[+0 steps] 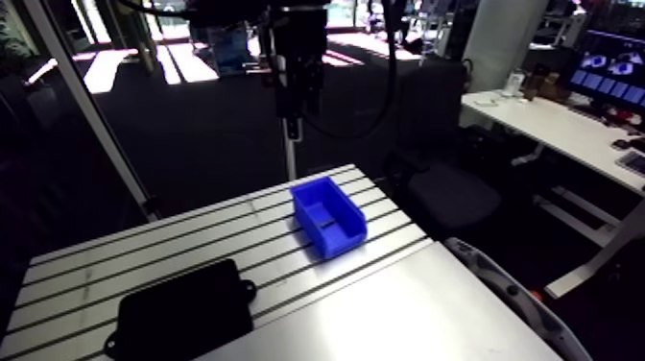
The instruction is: Pick up the M10 bolt from the tray and put it into the blue bin.
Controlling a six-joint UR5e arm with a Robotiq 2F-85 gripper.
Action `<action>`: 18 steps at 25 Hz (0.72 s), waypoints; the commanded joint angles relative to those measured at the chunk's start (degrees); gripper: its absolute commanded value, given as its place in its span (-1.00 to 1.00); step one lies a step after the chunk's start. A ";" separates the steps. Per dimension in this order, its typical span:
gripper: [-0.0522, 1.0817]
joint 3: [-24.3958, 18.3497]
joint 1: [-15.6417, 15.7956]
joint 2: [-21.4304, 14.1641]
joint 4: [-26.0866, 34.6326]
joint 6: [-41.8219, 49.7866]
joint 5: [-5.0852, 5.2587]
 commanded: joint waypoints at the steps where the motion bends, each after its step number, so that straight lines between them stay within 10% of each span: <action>1: -0.89 -5.36 5.60 -1.53 5.89 23.64 -0.23; 12: -0.89 -6.86 17.30 -4.70 15.03 53.09 -0.40; 18: -0.88 -6.94 17.30 -7.34 17.67 57.14 0.74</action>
